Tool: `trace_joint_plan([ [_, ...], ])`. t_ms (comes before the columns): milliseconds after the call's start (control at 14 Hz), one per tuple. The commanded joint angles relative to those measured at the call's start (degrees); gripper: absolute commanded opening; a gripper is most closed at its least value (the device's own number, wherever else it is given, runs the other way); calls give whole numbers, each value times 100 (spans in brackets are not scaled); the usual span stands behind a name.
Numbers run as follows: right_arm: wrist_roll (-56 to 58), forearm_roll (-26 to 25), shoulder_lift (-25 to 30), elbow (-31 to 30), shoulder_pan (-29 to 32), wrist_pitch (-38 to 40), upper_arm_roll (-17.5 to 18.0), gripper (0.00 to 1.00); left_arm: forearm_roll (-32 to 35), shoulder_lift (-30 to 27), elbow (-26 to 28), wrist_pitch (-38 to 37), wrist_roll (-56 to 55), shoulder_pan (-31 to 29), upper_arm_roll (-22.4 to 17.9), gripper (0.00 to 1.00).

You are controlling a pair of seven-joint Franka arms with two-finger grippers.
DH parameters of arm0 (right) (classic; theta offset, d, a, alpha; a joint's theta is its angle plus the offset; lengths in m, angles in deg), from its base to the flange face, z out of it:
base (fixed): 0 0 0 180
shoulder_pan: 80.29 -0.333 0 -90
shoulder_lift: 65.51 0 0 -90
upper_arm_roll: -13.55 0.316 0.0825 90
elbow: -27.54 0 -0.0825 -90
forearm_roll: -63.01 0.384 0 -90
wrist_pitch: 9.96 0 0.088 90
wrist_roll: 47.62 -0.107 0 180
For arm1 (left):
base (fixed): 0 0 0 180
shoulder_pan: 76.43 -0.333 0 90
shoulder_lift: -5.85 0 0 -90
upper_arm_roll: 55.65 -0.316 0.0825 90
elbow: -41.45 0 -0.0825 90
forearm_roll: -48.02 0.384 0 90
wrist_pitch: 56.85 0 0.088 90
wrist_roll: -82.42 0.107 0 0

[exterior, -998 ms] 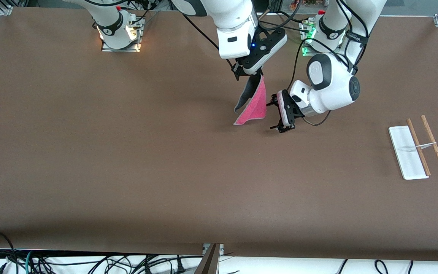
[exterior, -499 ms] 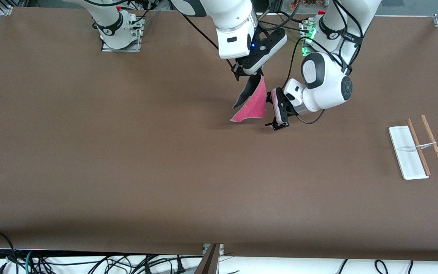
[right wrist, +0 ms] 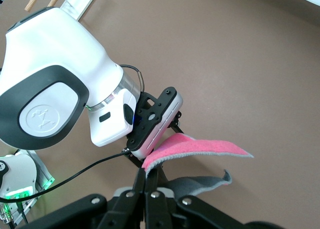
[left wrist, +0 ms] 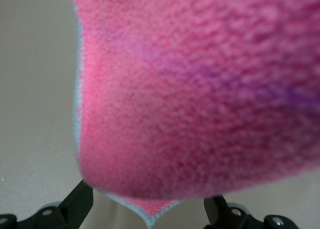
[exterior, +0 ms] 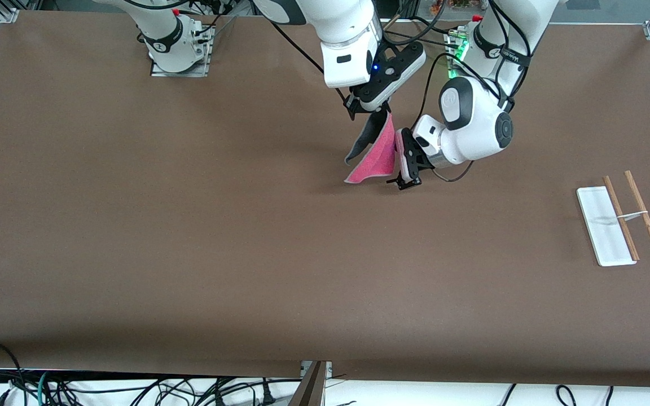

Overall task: Pass towel and hang on rack
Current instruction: 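Grasp the towel's hanging corner with the left gripper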

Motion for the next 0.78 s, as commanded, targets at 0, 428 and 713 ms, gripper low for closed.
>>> trace_joint_plan([
  [0, 9, 49, 53, 2, 39, -5, 44, 0, -128, -15, -53, 61, -1, 48, 3, 28],
  [428, 9, 49, 53, 2, 39, -14, 44, 0, -93, -42, -114, 53, -1, 48, 3, 0],
  [713, 9, 49, 53, -7, 39, -32, 44, 0, 144, -155, -202, 44, 17, 30, 3, 0],
])
